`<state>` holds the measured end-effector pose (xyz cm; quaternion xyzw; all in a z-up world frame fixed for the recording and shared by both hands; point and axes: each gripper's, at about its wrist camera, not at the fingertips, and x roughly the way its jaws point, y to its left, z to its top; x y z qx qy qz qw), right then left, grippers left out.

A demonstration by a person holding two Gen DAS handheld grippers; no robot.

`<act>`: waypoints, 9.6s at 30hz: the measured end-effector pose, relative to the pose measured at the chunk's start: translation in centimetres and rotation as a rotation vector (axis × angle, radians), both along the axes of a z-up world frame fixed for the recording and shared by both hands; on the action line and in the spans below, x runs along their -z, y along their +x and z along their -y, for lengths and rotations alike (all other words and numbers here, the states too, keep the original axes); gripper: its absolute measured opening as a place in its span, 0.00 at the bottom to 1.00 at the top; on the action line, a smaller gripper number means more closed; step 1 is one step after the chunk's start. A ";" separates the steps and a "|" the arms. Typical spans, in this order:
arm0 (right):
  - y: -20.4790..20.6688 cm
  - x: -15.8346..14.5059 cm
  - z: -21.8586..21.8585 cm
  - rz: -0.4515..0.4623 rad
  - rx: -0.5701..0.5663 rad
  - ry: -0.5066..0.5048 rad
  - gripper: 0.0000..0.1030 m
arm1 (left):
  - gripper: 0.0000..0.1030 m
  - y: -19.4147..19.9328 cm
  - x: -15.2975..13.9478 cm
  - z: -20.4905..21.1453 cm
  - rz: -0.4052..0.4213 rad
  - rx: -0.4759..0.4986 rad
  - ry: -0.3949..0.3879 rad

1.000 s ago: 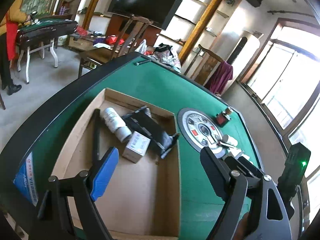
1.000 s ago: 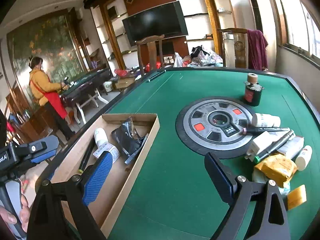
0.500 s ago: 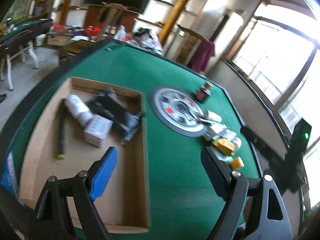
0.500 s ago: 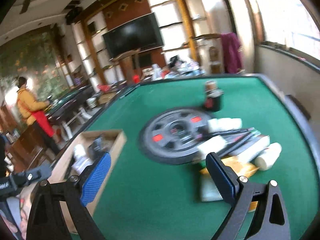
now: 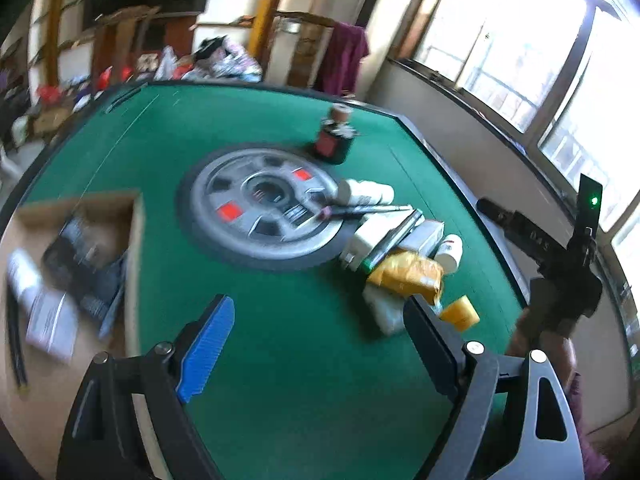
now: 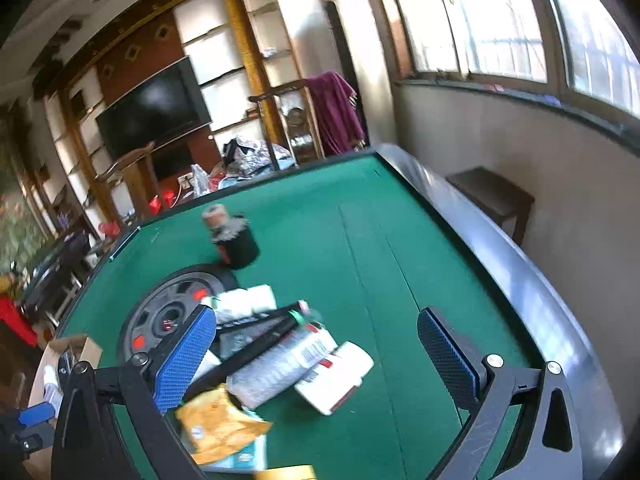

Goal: Organize objects
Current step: 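Return both grippers to the pile and grasp a white box with the left, then carry the white box to the cardboard box while the right grasps the yellow cracker packet, then release the white box and cracker packet into the cardboard box, then grasp the blue tissue pack with the left gripper while the right approaches the yellow tape, then carry the tissue pack into the box with the left while the right carries the tape, then move both grippers back from the box to the items on the table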

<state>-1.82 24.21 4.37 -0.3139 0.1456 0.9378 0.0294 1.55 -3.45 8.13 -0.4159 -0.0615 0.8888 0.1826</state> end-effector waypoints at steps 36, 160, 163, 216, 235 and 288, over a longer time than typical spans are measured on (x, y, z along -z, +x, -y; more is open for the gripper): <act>-1.0 2.1 -0.1 0.088 -0.019 -0.046 1.00 | 0.21 -9.4 4.8 -10.1 -0.006 0.229 -0.130; 4.2 6.1 7.0 0.255 -0.283 0.221 0.45 | 0.83 8.7 -0.8 4.4 0.055 0.151 0.027; 4.6 5.9 6.4 0.232 -0.257 0.220 0.43 | 0.83 7.5 -0.3 2.5 0.042 0.183 -0.004; 3.7 6.5 -0.3 0.235 -0.182 -0.121 0.63 | 0.14 -1.5 6.8 -15.0 0.019 0.600 -0.272; 5.3 4.8 3.9 0.189 -0.273 -0.046 0.42 | 0.13 9.0 -4.0 10.6 -0.179 0.037 -0.008; 3.1 0.7 40.2 0.207 -0.842 0.022 0.89 | 0.85 10.3 -0.5 28.4 -0.109 -0.412 0.168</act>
